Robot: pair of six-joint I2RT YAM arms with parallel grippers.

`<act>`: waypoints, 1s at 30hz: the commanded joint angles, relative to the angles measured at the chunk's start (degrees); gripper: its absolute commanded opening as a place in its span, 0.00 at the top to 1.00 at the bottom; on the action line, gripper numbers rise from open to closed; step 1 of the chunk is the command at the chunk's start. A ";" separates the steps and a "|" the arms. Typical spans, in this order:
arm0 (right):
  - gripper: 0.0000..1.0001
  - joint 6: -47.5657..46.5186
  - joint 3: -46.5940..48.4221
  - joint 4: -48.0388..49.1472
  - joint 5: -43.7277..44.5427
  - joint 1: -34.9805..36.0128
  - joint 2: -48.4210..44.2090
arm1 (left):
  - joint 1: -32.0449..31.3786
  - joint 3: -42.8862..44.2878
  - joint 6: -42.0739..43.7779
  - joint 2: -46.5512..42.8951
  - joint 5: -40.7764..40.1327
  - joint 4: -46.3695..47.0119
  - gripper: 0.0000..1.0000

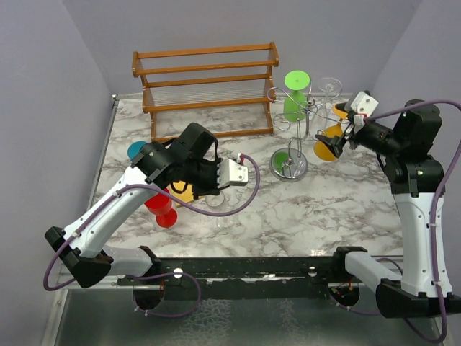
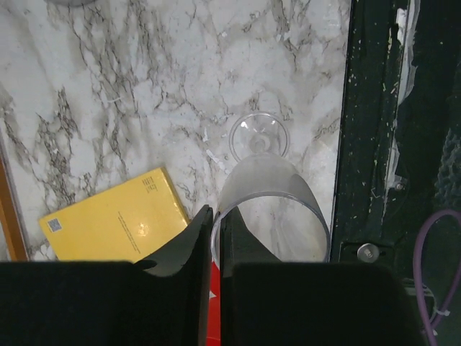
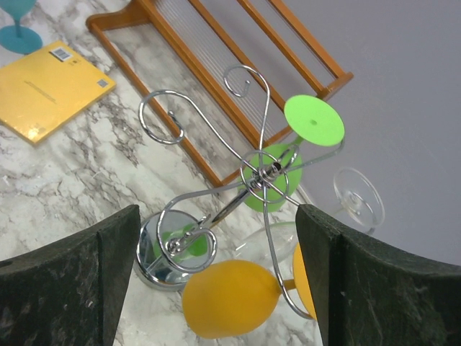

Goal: Place the wine glass upside down on the wine glass rack

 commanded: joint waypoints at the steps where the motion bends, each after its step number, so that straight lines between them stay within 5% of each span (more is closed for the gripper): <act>1: 0.09 4.11 1.43 3.49 9.73 -0.35 -0.05 | -0.34 5.10 -0.03 -2.61 5.37 1.73 1.00; 9: 0.00 7.75 0.91 7.71 17.82 -0.35 -0.45 | 1.63 15.11 -9.03 -1.85 11.80 6.51 1.00; 19: 0.08 10.10 0.30 7.69 13.96 -0.35 -2.63 | 12.53 20.71 -21.76 -2.68 26.48 12.94 1.00; 27: 0.07 16.83 5.78 6.06 8.82 -0.35 0.46 | 15.91 20.63 -36.51 -2.46 23.19 26.96 1.00; 30: 0.15 27.32 7.75 8.57 9.63 -0.35 2.23 | 16.25 20.65 -42.16 -1.83 20.61 32.55 1.00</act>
